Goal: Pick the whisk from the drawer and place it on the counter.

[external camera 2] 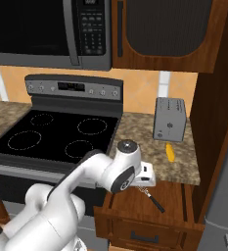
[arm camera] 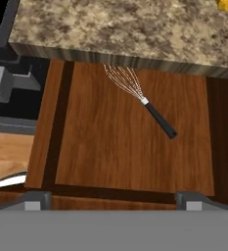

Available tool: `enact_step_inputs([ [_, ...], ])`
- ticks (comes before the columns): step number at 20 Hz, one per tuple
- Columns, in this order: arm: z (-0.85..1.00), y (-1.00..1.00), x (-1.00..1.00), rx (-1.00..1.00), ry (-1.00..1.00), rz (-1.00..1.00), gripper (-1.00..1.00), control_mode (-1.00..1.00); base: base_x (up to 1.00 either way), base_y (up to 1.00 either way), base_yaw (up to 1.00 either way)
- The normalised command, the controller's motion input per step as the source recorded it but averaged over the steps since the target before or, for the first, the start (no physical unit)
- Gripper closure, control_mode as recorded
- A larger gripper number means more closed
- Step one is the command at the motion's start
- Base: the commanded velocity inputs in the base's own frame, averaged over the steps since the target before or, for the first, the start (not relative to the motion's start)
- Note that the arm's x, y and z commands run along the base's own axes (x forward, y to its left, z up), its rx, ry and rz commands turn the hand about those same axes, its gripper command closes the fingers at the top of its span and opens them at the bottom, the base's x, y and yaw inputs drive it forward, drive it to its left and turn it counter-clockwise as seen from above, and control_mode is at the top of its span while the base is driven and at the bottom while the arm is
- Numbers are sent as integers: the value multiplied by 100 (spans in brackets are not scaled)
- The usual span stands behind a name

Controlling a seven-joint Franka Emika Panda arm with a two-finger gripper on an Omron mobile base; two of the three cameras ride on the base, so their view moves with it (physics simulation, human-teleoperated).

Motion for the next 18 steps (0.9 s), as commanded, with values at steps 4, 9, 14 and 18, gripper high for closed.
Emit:
enact_step_inputs([
  [4,-42,-60,-3,0,0,0,-100,-100,0,0,0],
  [9,-3,-19,0,0,7,-2,-100,-100,0,0,0],
  [14,-19,-18,-2,1,5,0,-100,-100,0,0,0],
  [18,-38,-9,-2,0,3,0,-100,-100,0,0,0],
])
